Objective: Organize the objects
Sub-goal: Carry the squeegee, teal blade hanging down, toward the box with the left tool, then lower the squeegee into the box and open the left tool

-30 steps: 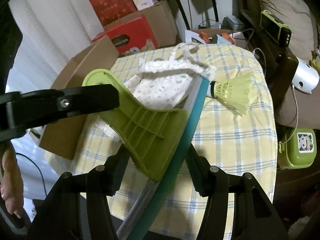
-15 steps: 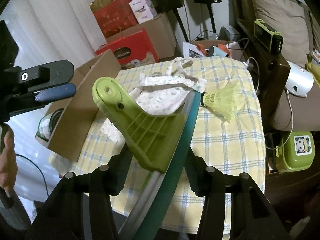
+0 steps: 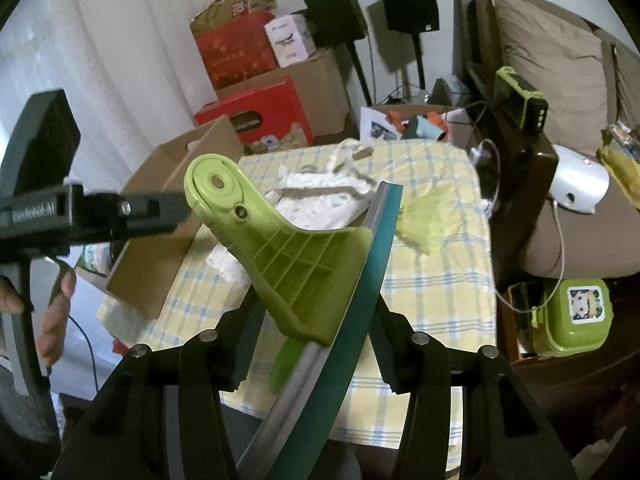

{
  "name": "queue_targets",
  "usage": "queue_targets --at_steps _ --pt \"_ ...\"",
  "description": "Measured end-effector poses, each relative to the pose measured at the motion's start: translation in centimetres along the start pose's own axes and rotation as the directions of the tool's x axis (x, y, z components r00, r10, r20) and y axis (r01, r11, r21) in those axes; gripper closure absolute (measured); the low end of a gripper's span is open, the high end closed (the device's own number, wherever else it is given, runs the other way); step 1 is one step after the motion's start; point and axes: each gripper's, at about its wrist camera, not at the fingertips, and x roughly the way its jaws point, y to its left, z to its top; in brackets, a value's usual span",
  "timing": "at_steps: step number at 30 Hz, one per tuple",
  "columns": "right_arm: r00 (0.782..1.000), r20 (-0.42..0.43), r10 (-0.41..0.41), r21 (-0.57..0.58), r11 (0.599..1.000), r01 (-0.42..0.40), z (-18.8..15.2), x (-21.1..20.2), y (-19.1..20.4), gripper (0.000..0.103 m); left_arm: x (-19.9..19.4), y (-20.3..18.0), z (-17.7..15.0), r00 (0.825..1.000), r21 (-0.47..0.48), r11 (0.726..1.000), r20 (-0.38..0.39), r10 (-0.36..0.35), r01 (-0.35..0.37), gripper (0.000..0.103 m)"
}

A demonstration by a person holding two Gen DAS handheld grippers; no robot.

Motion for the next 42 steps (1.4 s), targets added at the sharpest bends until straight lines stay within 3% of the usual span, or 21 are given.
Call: queue_targets --at_steps 8,15,19,23,31,42 --pt "0.995 0.009 -0.095 -0.041 0.995 0.096 0.4 0.3 0.5 0.052 -1.5 -1.1 0.6 0.99 -0.043 0.99 0.032 -0.136 0.137 0.031" --pt "0.996 0.007 -0.09 -0.1 0.991 0.09 1.1 1.9 3.0 0.052 -1.5 -2.7 1.8 0.993 -0.012 0.993 0.016 -0.118 0.118 0.033" --pt "0.998 0.011 -0.063 -0.128 0.99 0.064 1.7 2.4 4.7 0.052 -0.9 -2.5 2.0 0.995 -0.017 0.995 -0.012 -0.103 0.103 0.06" --pt "0.999 0.014 -0.04 -0.146 0.988 0.041 2.3 2.9 6.1 0.052 -1.5 -2.0 2.0 0.998 -0.009 0.998 0.008 -0.064 0.064 0.09" --pt "0.999 0.021 0.049 -0.143 0.989 -0.045 4.4 3.4 7.8 0.046 -4.3 1.3 2.9 0.996 -0.098 0.995 0.087 -0.027 0.036 0.095" --pt "0.986 0.002 0.165 -0.19 0.968 -0.161 9.5 5.7 13.2 0.047 -8.8 7.1 5.2 0.982 -0.221 0.975 0.188 0.021 0.022 0.095"
